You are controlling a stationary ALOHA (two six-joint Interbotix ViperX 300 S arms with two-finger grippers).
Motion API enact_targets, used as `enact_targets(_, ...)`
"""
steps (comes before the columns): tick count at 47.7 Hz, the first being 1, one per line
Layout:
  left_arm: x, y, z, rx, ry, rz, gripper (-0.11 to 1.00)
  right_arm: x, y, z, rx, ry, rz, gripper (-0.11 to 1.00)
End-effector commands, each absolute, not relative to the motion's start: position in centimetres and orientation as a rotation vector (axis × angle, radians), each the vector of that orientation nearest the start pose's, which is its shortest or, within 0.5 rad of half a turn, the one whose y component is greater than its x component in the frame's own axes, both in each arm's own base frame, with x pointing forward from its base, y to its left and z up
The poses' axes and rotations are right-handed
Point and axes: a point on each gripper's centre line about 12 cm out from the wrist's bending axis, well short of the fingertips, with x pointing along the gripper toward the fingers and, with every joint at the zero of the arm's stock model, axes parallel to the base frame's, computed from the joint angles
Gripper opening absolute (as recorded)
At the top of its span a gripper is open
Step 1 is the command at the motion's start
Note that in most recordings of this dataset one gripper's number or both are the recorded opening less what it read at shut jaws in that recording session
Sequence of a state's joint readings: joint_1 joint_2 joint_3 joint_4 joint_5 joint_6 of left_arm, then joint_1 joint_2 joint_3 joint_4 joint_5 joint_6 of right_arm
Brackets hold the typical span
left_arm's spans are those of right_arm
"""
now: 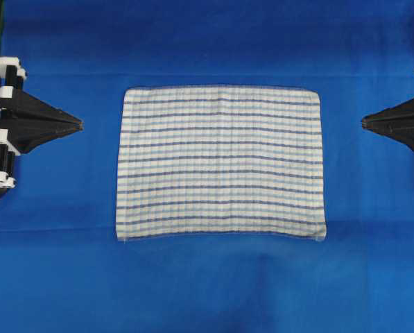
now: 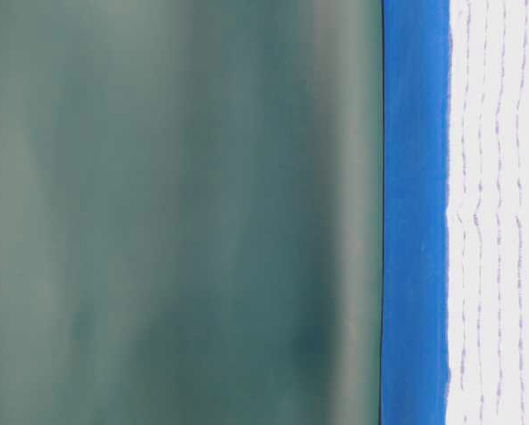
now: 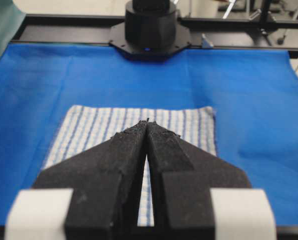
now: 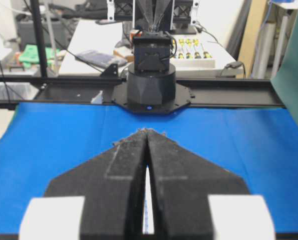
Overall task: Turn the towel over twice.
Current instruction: 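Move both grippers to the towel's far corners and pinch them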
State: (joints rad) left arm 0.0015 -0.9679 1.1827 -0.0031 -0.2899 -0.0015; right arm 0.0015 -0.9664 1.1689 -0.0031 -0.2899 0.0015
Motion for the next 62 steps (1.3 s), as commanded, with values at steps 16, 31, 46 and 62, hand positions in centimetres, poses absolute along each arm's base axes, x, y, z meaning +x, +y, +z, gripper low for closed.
enact_targets(16, 20.6, 2.4, 28.5, 0.012, -0.042, 0.116, 0.0, 20.8, -2.5, 28.9, 0.009, 0.066, -0.119, 0.0)
enact_targets(31, 22.5, 5.4, 24.7, 0.005, 0.073, 0.239, 0.01, 21.7, -6.5, 25.0, 0.04, 0.232, -0.289, 0.01)
enact_targets(46, 24.1, 8.5, 20.3, -0.017, 0.207, 0.339, 0.77, 23.4, -10.2, 19.4, 0.098, 0.447, -0.406, 0.51)
enact_targets(62, 25.2, 10.5, 14.9, -0.013, 0.356, 0.385, 0.88, 24.9, -12.4, 13.9, 0.146, 0.603, -0.449, 0.58)
